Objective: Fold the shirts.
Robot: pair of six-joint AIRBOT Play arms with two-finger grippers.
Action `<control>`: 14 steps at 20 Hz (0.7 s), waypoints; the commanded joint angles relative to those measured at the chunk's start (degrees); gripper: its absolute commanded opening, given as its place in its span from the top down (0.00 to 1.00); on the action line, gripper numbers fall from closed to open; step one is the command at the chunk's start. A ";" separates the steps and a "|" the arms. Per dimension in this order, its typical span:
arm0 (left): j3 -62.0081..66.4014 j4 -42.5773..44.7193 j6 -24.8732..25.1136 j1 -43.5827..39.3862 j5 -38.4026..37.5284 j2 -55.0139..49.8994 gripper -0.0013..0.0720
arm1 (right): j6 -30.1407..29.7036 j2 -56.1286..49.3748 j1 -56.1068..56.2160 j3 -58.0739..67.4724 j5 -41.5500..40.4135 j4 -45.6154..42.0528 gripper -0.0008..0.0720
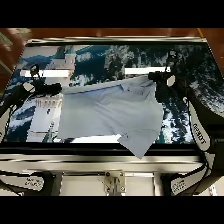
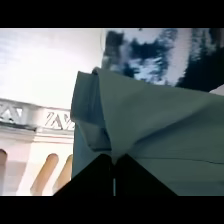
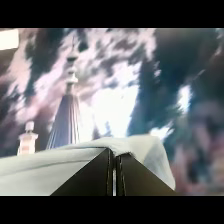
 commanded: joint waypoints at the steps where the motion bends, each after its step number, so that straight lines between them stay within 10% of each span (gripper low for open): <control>1: 0.00 0.74 0.09 0.42 -12.63 -0.28 0.93 | 1.84 0.94 -1.07 -0.02 18.12 -0.92 0.90; 6: -0.02 3.10 -3.58 0.35 -22.05 -1.77 0.93 | 7.19 0.20 -1.25 -0.04 34.67 -10.25 0.90; 14: 3.34 3.10 -6.19 2.23 -23.93 -3.41 0.93 | 10.84 0.04 -2.23 -0.02 36.06 -14.38 0.90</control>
